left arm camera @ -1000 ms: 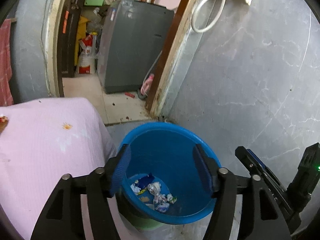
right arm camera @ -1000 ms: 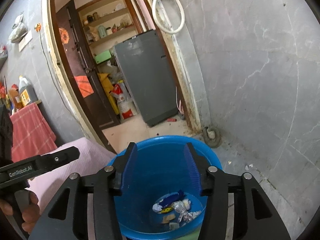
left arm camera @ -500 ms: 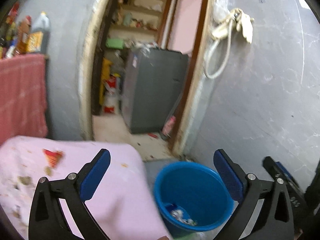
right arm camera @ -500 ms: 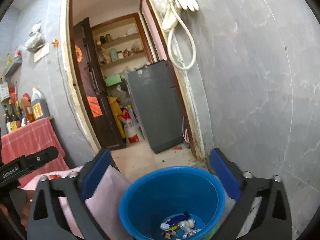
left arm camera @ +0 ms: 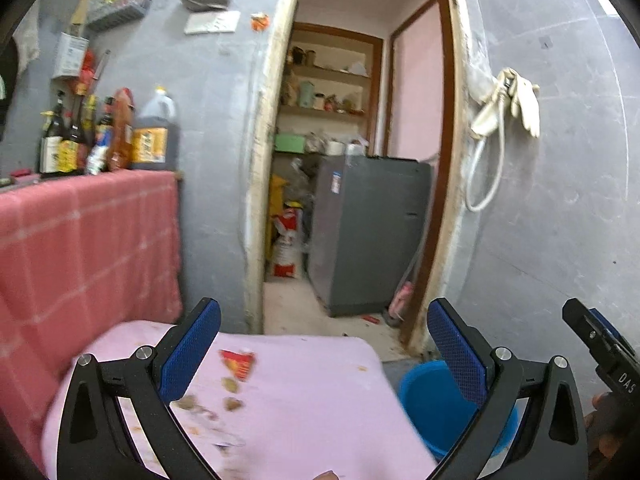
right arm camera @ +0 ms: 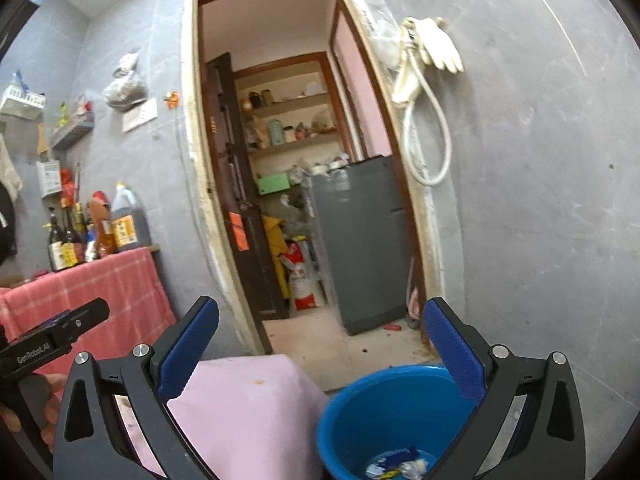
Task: Collect trash
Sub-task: 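Move both open tools back over the remaining scraps on the pink sheet, then grasp a brown food scrap with the left tool while the right tool grasps another brown scrap, then lift both brown scraps and carry them over the blue basin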
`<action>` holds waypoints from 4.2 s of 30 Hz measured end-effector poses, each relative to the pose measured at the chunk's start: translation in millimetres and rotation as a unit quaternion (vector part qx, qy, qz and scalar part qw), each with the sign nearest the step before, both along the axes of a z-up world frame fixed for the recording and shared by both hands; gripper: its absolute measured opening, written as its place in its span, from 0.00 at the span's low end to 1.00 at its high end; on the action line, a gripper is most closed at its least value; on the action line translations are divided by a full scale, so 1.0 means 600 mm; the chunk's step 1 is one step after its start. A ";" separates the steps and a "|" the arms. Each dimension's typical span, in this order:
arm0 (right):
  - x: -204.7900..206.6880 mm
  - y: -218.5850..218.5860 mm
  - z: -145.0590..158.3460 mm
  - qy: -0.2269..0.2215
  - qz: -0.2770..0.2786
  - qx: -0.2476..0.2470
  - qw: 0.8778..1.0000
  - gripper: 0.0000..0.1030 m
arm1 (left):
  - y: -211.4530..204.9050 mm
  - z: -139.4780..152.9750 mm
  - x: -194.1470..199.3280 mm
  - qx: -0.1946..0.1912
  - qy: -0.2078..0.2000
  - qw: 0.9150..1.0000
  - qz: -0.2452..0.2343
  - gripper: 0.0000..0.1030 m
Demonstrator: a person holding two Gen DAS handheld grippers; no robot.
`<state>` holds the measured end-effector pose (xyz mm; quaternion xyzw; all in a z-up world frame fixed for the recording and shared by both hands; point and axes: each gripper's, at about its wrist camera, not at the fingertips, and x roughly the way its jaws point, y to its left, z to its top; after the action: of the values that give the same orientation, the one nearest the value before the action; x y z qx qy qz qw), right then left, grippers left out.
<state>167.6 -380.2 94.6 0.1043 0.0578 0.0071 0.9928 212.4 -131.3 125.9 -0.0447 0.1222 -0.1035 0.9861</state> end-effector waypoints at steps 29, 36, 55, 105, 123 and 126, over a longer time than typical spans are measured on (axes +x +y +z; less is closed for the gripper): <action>0.109 0.256 -0.050 0.050 0.151 -0.087 0.983 1.00 | 0.261 -0.115 0.022 0.009 0.097 0.990 0.098 0.98; 0.157 0.275 -0.101 0.121 0.200 -0.100 0.967 0.97 | 0.270 -0.177 0.067 0.014 0.163 0.983 0.080 0.97; 0.241 0.317 -0.196 0.277 0.269 -0.107 0.916 0.57 | 0.235 -0.245 0.170 0.022 0.299 0.954 -0.013 0.36; 0.254 0.375 -0.196 0.285 0.320 -0.119 0.896 0.19 | 0.238 -0.224 0.129 -0.020 0.251 0.967 -0.031 0.06; 0.088 0.188 -0.023 0.049 0.183 -0.104 0.976 0.19 | 0.097 -0.081 0.031 -0.019 0.053 0.996 -0.065 0.06; 0.065 0.151 -0.007 0.025 0.154 -0.109 0.982 0.19 | 0.063 -0.062 0.019 -0.028 0.031 0.996 -0.078 0.06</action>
<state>206.5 -289.5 90.2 -0.0141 0.0988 0.1505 0.9836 224.1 -93.4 89.0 -0.0655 0.1533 -0.1817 0.9691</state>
